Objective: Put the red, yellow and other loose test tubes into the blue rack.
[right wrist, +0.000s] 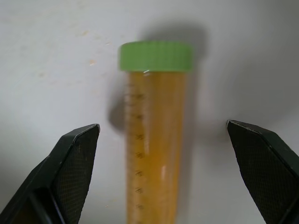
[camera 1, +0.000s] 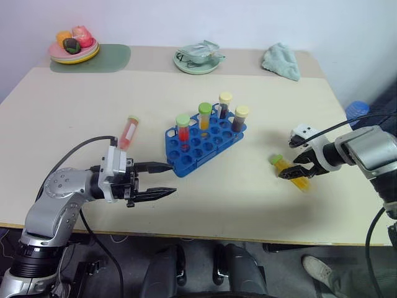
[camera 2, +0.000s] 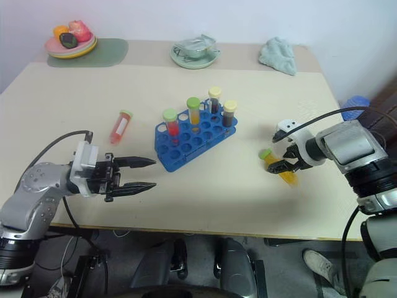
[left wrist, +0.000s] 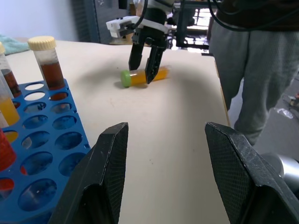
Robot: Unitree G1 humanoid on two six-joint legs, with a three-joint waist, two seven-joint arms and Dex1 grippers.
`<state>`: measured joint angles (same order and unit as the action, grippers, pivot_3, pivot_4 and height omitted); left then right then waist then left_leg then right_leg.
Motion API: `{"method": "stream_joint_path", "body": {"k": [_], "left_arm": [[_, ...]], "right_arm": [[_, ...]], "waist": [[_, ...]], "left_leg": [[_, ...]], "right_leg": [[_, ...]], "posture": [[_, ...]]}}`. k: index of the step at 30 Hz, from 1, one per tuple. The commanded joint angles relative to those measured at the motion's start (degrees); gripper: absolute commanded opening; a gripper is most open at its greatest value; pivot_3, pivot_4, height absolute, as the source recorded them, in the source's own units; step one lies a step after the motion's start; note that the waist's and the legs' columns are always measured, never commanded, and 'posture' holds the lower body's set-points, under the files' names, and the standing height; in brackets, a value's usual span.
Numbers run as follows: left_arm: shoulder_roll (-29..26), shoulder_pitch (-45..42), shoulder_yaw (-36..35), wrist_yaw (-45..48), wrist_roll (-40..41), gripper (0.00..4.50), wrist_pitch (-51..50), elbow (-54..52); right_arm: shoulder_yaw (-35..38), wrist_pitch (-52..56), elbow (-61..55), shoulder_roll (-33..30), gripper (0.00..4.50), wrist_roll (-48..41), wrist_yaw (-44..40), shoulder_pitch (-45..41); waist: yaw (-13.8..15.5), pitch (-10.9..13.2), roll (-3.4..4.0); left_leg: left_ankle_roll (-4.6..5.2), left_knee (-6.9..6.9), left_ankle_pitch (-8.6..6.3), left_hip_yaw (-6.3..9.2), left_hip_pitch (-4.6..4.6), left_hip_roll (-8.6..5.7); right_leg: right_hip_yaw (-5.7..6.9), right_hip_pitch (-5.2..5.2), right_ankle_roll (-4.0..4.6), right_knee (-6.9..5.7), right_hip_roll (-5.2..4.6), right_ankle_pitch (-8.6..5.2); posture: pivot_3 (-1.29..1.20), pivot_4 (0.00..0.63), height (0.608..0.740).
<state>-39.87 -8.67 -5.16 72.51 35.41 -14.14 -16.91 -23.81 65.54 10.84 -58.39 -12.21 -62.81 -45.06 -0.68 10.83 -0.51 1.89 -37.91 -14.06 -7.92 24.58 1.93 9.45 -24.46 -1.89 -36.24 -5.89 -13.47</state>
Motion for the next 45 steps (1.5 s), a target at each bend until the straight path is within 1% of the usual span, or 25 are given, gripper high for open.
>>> {"method": "stream_joint_path", "body": {"k": [1,4,5,6,8,9,11,12,15,17,20,22,23,25,27,29,31,33,34,36,37,39,45], "left_arm": [[0.0,0.0,-0.1,0.0,0.0,2.64,1.2,-1.0],[0.0,0.0,-0.2,0.0,-0.1,2.64,1.4,-0.7],[0.0,0.0,-0.2,0.0,-0.2,2.64,1.5,-0.7],[0.1,0.0,-0.2,0.0,-0.2,2.64,1.5,-0.7],[0.1,-0.1,-0.1,0.0,-0.2,2.64,1.6,-0.7],[0.1,-0.1,-0.1,0.0,-0.1,2.64,1.7,-0.6],[0.0,-0.2,-0.1,0.0,-0.1,2.64,1.9,-0.4],[0.0,-0.3,-0.2,0.0,-0.1,2.64,1.9,-0.3],[-0.1,-0.6,-0.1,0.0,-0.1,2.64,1.9,0.0],[-0.2,-1.0,0.0,0.2,-0.1,2.64,1.9,0.5],[-0.5,-1.3,-0.4,0.6,-0.1,2.64,2.1,1.6],[-0.6,-1.5,-0.7,0.7,0.0,2.64,1.9,2.2],[-0.6,-1.5,-0.7,0.7,0.0,2.64,1.9,2.5],[-0.7,-1.3,-0.8,0.8,0.0,2.64,1.9,2.8],[-0.7,-1.4,-1.0,0.7,0.3,2.64,1.6,3.0],[-0.8,-1.8,-1.3,0.7,0.4,2.64,1.6,3.5],[-0.9,-2.0,-1.6,0.6,0.6,2.64,1.4,3.7],[-0.9,-2.3,-1.8,0.2,0.8,2.64,1.1,3.8],[-1.0,-2.4,-2.0,0.0,1.0,2.64,0.9,3.7],[-1.1,-2.5,-2.1,-0.3,1.1,2.64,0.6,3.6],[-1.1,-2.4,-2.2,-0.4,1.2,2.64,0.5,3.5],[-1.2,-2.3,-2.4,-0.8,1.2,2.64,0.4,3.2],[-0.9,-2.1,-3.5,-3.0,1.6,2.64,-0.1,2.2]], "right_arm": [[-0.3,-0.3,1.0,0.1,4.45,1.9,0.4,-0.5],[-0.4,0.0,0.9,0.5,4.45,2.1,0.4,-0.7],[-0.4,0.1,0.9,0.7,3.93,2.2,0.4,-0.7],[-0.3,0.4,0.6,0.8,3.62,2.2,0.4,-0.8],[-0.2,0.9,0.1,1.2,2.74,2.3,0.3,-0.9],[0.1,1.3,0.0,1.6,2.18,2.1,0.3,-1.0],[0.3,1.8,-0.2,2.0,1.24,2.1,0.3,-1.1],[0.3,1.8,-0.5,2.1,0.84,2.1,0.2,-1.1],[1.0,2.5,-2.4,2.1,0.77,1.8,0.7,-0.4],[3.1,2.8,-6.8,1.0,0.77,0.1,0.2,1.1],[9.6,0.2,-17.9,-0.8,0.77,-5.0,-2.1,5.8],[15.5,-1.3,-25.4,0.1,0.77,-10.1,-3.8,9.7],[18.7,-1.6,-28.2,1.6,0.77,-13.1,-4.3,11.3],[24.4,-0.9,-32.4,6.3,0.77,-17.7,-1.7,13.0],[29.4,-4.2,-34.2,14.1,0.77,-19.6,4.2,13.9],[31.7,-8.6,-34.6,20.0,0.77,-20.4,7.7,14.6],[32.8,-18.9,-33.0,28.1,0.77,-19.3,11.5,15.8],[32.5,-27.6,-30.0,34.9,0.77,-18.4,13.6,16.0],[31.7,-31.1,-27.9,38.2,0.77,-17.1,15.9,15.7],[30.5,-38.6,-23.2,43.4,0.77,-14.6,18.7,15.0],[30.6,-43.7,-20.6,46.1,0.77,-14.5,18.2,14.7],[30.6,-52.4,-14.8,50.1,0.77,-13.7,17.7,14.0],[29.7,-68.8,1.3,55.6,0.77,-10.8,16.5,12.1]], "waist": [[0.0,0.0,0.0],[0.0,0.0,0.0],[0.0,0.0,0.0],[0.0,0.0,0.0],[0.0,0.0,0.0],[0.0,0.0,0.01],[0.0,0.0,0.01],[0.0,0.0,0.01],[-0.1,0.0,0.01],[0.0,0.0,0.01],[0.1,0.0,0.04],[0.1,0.0,0.06],[0.1,0.0,0.05],[0.1,0.0,0.02],[-0.1,0.0,0.0],[0.0,0.0,0.01],[0.1,0.0,0.01],[0.1,0.0,0.03],[0.0,0.0,0.02],[0.0,0.0,0.03],[-0.1,0.0,0.02],[-0.1,0.0,0.04],[-0.2,0.0,0.04]], "left_leg": [[0.01,-0.01,-0.01,0.0,0.0,0.0],[0.04,-0.04,-0.03,0.0,0.0,0.0],[0.05,-0.04,-0.03,0.0,0.0,0.0],[0.05,-0.04,-0.03,0.0,0.0,0.0],[0.02,-0.04,-0.01,0.0,0.0,0.0],[-0.02,-0.03,0.01,0.0,0.01,0.01],[-0.07,-0.02,0.04,0.0,0.01,0.01],[-0.08,-0.02,0.04,0.0,0.01,0.01],[-0.04,-0.02,0.02,-0.01,0.01,0.01],[0.01,-0.02,-0.01,-0.01,0.01,0.01],[0.01,-0.01,-0.01,-0.01,0.08,0.01],[0.0,-0.01,0.0,0.0,0.13,0.01],[0.0,-0.02,0.0,0.0,0.14,0.01],[0.03,-0.03,-0.02,0.01,0.16,0.01],[0.13,-0.05,-0.08,0.01,0.15,0.02],[0.13,-0.09,-0.08,0.01,0.13,0.03],[0.1,-0.08,-0.06,0.02,0.13,0.02],[-0.04,-0.07,0.03,0.01,0.14,0.01],[-0.12,-0.08,0.08,0.01,0.15,0.01],[-0.14,-0.08,0.1,0.0,0.15,0.01],[-0.15,-0.08,0.12,-0.01,0.15,0.0],[-0.17,-0.08,0.13,-0.02,0.15,-0.01],[-0.18,-0.1,0.14,-0.02,0.14,-0.01]], "right_leg": [[0.0,0.0,-0.01,0.0,0.0,0.01],[0.0,0.01,-0.04,0.0,-0.01,0.02],[0.0,0.01,-0.04,0.0,-0.01,0.02],[0.0,0.01,-0.04,0.0,-0.01,0.02],[0.0,-0.01,-0.04,-0.03,-0.01,0.02],[0.0,-0.02,-0.05,-0.04,0.0,0.02],[0.0,-0.03,-0.05,-0.05,0.0,0.01],[0.0,-0.03,-0.06,-0.05,0.0,0.01],[0.0,-0.03,-0.06,-0.06,0.0,0.02],[0.0,-0.04,-0.06,-0.07,0.0,0.02],[0.0,-0.1,-0.07,-0.08,0.0,0.01],[0.0,-0.13,-0.09,-0.08,0.0,0.0],[0.0,-0.13,-0.1,-0.08,0.0,0.01],[0.0,-0.11,-0.12,-0.06,0.0,0.02],[0.0,-0.1,-0.14,-0.07,0.0,0.05],[0.0,-0.1,-0.14,-0.1,0.01,0.06],[0.0,-0.1,-0.14,-0.12,0.03,0.06],[-0.01,-0.11,-0.14,-0.11,0.05,0.06],[-0.01,-0.1,-0.15,-0.11,0.07,0.05],[-0.01,-0.09,-0.16,-0.11,0.1,0.05],[-0.02,-0.1,-0.16,-0.13,0.11,0.06],[-0.02,-0.09,-0.17,-0.15,0.16,0.06],[-0.05,-0.09,-0.17,-0.19,0.27,0.06]], "posture": [[0.0,0.15,0.74],[0.0,0.15,0.74],[0.0,0.15,0.74],[0.0,0.15,0.74],[0.0,0.15,0.74],[0.0,0.15,0.74],[0.0,0.15,0.74],[0.0,0.15,0.74],[0.0,0.15,0.74],[0.0,0.15,0.74],[0.0,0.15,0.74],[0.0,0.15,0.74],[0.0,0.15,0.74],[0.0,0.15,0.74],[0.0,0.15,0.74],[0.0,0.15,0.74],[0.0,0.15,0.74],[0.0,0.15,0.74],[0.0,0.15,0.74],[0.0,0.15,0.74],[0.0,0.15,0.74],[0.0,0.15,0.74],[0.0,0.15,0.74]]}}
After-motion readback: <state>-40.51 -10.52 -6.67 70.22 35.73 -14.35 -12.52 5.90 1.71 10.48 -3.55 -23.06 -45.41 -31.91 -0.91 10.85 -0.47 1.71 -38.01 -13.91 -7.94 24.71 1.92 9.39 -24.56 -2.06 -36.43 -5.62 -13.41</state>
